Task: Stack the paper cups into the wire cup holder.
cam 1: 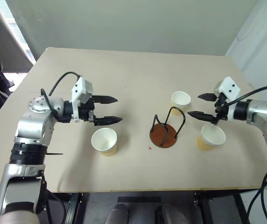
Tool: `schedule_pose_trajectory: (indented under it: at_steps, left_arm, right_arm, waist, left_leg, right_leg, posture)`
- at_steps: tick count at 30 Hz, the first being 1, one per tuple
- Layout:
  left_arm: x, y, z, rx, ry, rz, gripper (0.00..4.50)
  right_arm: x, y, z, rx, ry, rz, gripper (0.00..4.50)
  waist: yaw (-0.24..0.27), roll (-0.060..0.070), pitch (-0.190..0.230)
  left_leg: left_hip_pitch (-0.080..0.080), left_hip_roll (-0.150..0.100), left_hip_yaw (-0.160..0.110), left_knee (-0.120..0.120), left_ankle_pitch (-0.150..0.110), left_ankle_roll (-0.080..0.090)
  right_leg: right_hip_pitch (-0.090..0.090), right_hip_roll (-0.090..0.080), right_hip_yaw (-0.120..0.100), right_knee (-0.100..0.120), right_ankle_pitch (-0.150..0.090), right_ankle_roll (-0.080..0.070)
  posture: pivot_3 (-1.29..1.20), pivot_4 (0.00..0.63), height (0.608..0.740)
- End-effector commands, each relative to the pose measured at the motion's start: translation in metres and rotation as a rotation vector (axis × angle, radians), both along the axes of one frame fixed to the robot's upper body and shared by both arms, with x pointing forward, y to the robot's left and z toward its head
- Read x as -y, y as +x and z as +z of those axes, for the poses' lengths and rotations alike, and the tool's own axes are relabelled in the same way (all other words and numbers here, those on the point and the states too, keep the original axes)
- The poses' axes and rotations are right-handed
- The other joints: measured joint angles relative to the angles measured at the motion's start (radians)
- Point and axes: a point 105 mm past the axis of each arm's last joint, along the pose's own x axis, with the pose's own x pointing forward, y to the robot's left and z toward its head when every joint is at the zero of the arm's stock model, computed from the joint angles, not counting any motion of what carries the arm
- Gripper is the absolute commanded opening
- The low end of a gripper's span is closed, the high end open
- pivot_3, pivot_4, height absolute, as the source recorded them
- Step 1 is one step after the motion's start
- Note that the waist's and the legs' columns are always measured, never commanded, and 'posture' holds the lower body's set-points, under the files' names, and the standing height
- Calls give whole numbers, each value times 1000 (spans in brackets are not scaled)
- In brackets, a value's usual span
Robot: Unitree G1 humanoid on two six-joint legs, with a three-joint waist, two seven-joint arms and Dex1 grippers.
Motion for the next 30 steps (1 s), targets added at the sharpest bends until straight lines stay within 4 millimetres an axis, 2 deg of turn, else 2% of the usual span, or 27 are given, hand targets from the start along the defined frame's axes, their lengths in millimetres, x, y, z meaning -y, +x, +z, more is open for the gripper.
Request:
schedule_pose_trajectory:
  at_steps: [1, 6, 30]
  left_arm:
    - [1, 0, 11, 33, 0, -10, 4500]
    - [0, 0, 11, 33, 0, -10, 4500]
    - [6, -2, 14, 35, -9, -32, 4500]
  right_arm:
    - [-1, 1, 10, 54, -36, 18, 4269]
    - [0, 7, 2, 73, -125, 19, 4269]
    - [-9, 44, -8, 175, -413, 115, 4269]
  waist:
    - [0, 0, 0]
    - [0, 0, 0]
    - [0, 0, 0]
  left_leg:
    - [0, 0, 0, 0, 0, 0]
    - [0, 0, 0, 0, 0, 0]
    - [0, 0, 0, -1, 0, 0]
  right_leg:
    - [0, 0, 0, 0, 0, 0]
    - [0, 0, 0, 0, 0, 0]
    - [0, 0, 0, 0, 0, 0]
  posture:
    - [0, 150, 740]
    - [0, 150, 740]
    - [0, 150, 740]
